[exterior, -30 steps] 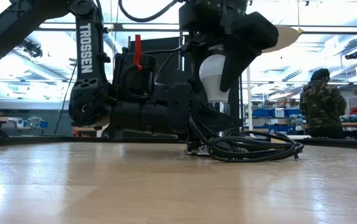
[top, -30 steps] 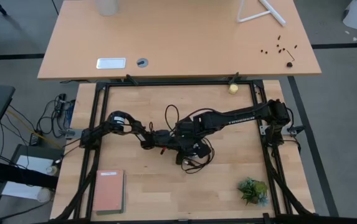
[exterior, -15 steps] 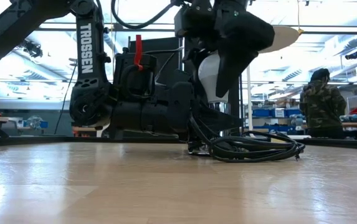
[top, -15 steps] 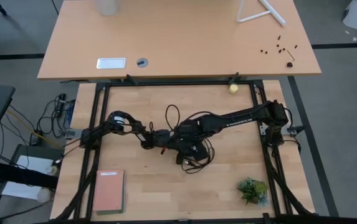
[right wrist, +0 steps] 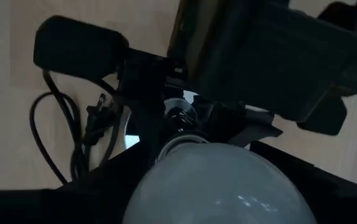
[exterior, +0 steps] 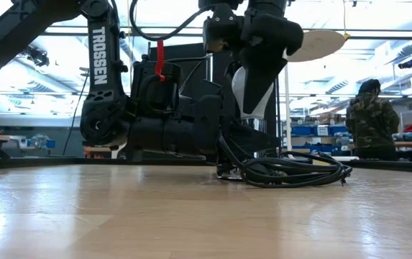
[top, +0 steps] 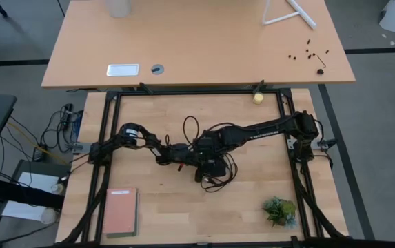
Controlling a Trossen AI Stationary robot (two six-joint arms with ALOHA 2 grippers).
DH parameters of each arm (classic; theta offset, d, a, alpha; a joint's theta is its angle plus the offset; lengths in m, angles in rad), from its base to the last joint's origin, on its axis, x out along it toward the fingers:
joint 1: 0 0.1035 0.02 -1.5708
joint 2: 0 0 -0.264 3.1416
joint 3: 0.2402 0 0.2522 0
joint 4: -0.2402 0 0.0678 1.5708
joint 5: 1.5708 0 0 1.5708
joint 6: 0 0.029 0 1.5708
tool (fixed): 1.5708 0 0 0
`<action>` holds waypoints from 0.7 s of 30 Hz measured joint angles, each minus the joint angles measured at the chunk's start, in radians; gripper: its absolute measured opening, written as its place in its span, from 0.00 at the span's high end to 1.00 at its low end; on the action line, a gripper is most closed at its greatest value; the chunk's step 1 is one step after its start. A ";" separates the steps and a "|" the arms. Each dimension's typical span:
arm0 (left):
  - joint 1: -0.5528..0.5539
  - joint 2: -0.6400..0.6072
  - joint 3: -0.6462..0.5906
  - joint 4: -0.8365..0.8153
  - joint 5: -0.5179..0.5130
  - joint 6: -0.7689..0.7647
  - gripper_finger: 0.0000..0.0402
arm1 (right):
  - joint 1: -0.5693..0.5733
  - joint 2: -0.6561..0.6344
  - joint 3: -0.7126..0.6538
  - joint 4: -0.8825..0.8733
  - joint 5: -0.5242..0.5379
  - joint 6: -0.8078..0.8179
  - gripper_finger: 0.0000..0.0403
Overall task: Screw lightbulb
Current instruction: Insert the white lightbulb into the silver lamp
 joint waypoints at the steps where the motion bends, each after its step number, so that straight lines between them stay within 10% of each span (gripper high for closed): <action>1: 0.000 0.000 0.000 -0.001 0.000 0.003 0.53 | 0.002 0.000 0.000 0.000 0.000 0.021 0.31; 21: -0.001 0.000 -0.001 -0.002 0.002 0.001 0.53 | 0.019 0.001 -0.001 -0.011 0.004 0.855 0.36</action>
